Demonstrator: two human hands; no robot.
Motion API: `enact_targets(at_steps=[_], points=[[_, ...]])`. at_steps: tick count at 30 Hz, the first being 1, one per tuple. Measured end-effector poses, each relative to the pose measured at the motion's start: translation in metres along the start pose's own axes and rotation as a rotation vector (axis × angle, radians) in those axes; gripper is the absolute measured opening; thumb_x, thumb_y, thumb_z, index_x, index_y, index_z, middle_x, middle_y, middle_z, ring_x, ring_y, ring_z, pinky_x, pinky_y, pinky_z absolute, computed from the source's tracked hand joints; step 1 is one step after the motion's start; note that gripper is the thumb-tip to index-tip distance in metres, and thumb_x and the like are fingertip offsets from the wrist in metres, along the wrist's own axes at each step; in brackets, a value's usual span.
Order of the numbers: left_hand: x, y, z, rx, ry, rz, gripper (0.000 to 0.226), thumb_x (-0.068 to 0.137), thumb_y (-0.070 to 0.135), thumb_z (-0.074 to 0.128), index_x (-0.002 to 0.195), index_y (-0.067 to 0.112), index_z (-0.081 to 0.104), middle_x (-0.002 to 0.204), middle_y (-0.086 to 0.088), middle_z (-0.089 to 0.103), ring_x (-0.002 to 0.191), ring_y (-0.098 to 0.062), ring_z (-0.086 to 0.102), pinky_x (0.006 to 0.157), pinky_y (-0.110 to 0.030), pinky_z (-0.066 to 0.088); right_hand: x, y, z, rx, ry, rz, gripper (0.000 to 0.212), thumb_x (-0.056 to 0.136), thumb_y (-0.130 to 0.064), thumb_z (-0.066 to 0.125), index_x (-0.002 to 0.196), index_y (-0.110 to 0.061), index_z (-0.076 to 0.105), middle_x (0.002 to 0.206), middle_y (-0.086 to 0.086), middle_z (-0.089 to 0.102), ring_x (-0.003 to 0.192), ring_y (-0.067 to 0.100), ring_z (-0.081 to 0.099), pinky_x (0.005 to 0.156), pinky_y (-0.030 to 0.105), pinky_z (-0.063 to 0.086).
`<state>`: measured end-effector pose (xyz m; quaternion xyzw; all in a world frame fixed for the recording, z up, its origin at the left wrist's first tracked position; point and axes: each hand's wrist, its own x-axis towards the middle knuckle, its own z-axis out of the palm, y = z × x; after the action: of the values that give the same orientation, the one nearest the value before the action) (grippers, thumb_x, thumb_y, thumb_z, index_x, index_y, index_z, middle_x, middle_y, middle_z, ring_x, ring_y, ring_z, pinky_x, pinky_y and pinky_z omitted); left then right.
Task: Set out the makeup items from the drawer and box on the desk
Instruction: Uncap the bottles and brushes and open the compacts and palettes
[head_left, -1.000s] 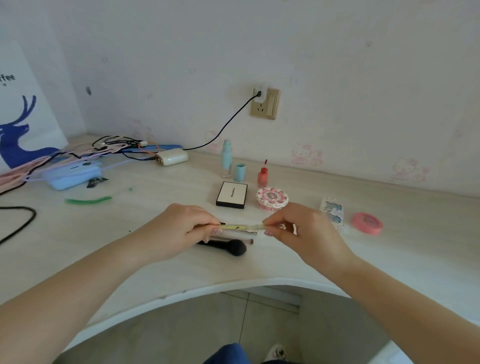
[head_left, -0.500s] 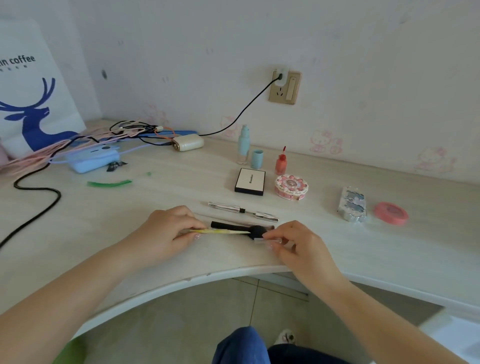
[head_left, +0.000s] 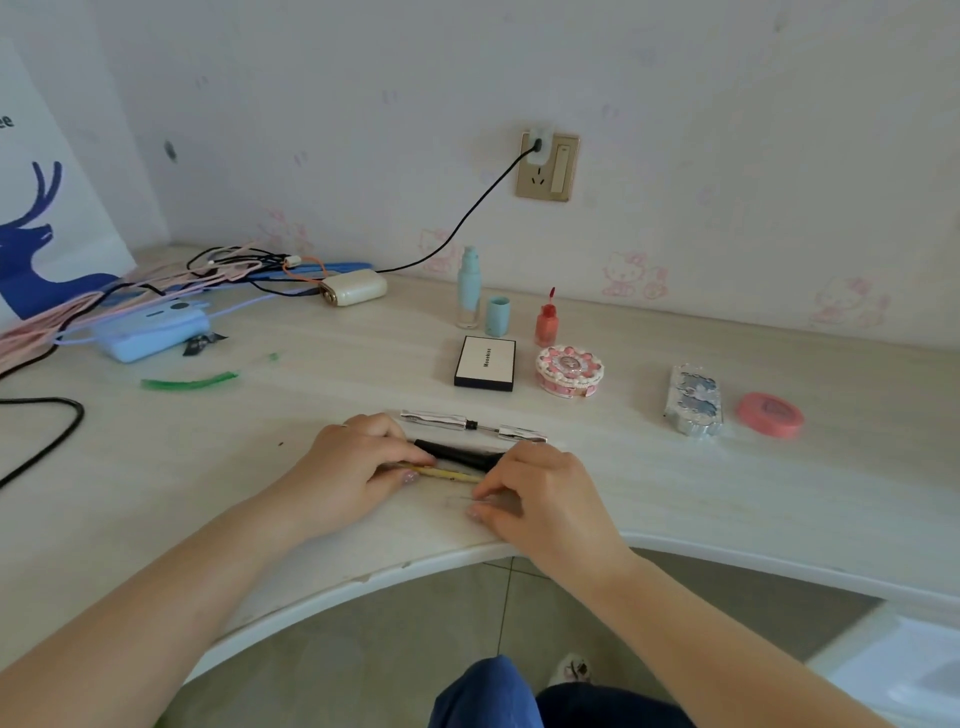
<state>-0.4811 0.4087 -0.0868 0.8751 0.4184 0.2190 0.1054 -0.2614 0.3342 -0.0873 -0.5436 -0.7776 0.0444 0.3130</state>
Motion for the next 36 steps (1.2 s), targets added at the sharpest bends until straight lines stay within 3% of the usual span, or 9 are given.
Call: enact_targets(at_steps=[6, 9, 14, 18, 24, 29, 33, 36], points=[[-0.004, 0.0, -0.003, -0.15, 0.043, -0.079, 0.035, 0.068, 0.056, 0.055, 0.097, 0.039, 0.065, 0.088, 0.018, 0.056, 0.088, -0.006, 0.057, 0.083, -0.033, 0.051, 0.012, -0.005, 0.01, -0.104, 0.028, 0.024, 0.014, 0.068, -0.041, 0.07, 0.077, -0.029, 0.071, 0.075, -0.008, 0.057, 0.075, 0.017, 0.058, 0.068, 0.03, 0.04], [-0.005, 0.001, -0.003, -0.144, 0.059, -0.104, 0.015, 0.073, 0.038, 0.073, 0.087, 0.034, 0.071, 0.089, 0.017, 0.056, 0.089, -0.007, 0.057, 0.083, -0.037, 0.05, 0.014, -0.005, 0.013, -0.118, 0.034, 0.028, 0.015, 0.069, -0.041, 0.07, 0.078, -0.03, 0.071, 0.076, -0.007, 0.057, 0.076, 0.017, 0.057, 0.07, 0.029, 0.039], [-0.006, 0.002, -0.003, -0.139, 0.076, -0.114, 0.026, 0.068, 0.043, 0.063, 0.089, 0.029, 0.072, 0.087, 0.016, 0.057, 0.087, -0.005, 0.055, 0.081, -0.033, 0.048, 0.01, -0.001, 0.015, -0.095, 0.086, 0.031, 0.018, 0.069, -0.041, 0.069, 0.083, -0.029, 0.07, 0.078, -0.009, 0.056, 0.075, 0.015, 0.055, 0.068, 0.029, 0.041], [-0.007, 0.001, -0.004, -0.144, 0.082, -0.108, 0.017, 0.074, 0.033, 0.075, 0.09, 0.03, 0.071, 0.089, 0.017, 0.058, 0.091, -0.007, 0.056, 0.08, -0.026, 0.046, 0.007, 0.002, 0.015, -0.084, 0.126, 0.004, 0.016, 0.071, -0.039, 0.067, 0.082, -0.029, 0.064, 0.077, -0.011, 0.054, 0.072, 0.011, 0.051, 0.067, 0.028, 0.037], [-0.008, 0.003, -0.007, -0.163, 0.087, -0.144, 0.026, 0.072, 0.027, 0.079, 0.094, 0.034, 0.066, 0.09, 0.022, 0.055, 0.093, 0.002, 0.052, 0.08, -0.014, 0.039, 0.004, 0.004, 0.015, -0.073, 0.191, -0.031, 0.017, 0.072, -0.043, 0.059, 0.08, -0.028, 0.054, 0.073, -0.018, 0.043, 0.067, 0.009, 0.044, 0.065, 0.025, 0.035], [-0.01, 0.006, -0.007, -0.198, 0.087, -0.136, 0.03, 0.072, 0.025, 0.079, 0.091, 0.039, 0.061, 0.091, 0.021, 0.058, 0.092, 0.001, 0.054, 0.08, -0.008, 0.038, 0.004, 0.002, 0.015, -0.011, 0.219, -0.054, 0.02, 0.073, -0.04, 0.058, 0.073, -0.022, 0.05, 0.069, -0.013, 0.047, 0.065, 0.011, 0.044, 0.062, 0.025, 0.038], [-0.004, 0.014, -0.011, -0.3, 0.156, -0.157, 0.027, 0.076, 0.02, 0.076, 0.089, 0.039, 0.06, 0.091, 0.018, 0.061, 0.094, 0.004, 0.054, 0.078, -0.001, 0.036, 0.007, 0.0, 0.001, 0.213, 0.237, 0.037, 0.019, 0.075, -0.033, 0.067, 0.076, -0.023, 0.051, 0.071, -0.011, 0.048, 0.07, 0.007, 0.046, 0.063, 0.019, 0.04], [0.018, 0.012, -0.018, -0.315, 0.183, -0.203, 0.019, 0.079, 0.022, 0.073, 0.09, 0.033, 0.063, 0.095, 0.015, 0.064, 0.095, 0.005, 0.055, 0.078, 0.001, 0.034, 0.028, 0.011, -0.02, 0.175, 0.234, 0.079, 0.019, 0.077, -0.025, 0.073, 0.088, -0.021, 0.057, 0.079, -0.016, 0.049, 0.079, -0.002, 0.047, 0.071, 0.008, 0.036]])
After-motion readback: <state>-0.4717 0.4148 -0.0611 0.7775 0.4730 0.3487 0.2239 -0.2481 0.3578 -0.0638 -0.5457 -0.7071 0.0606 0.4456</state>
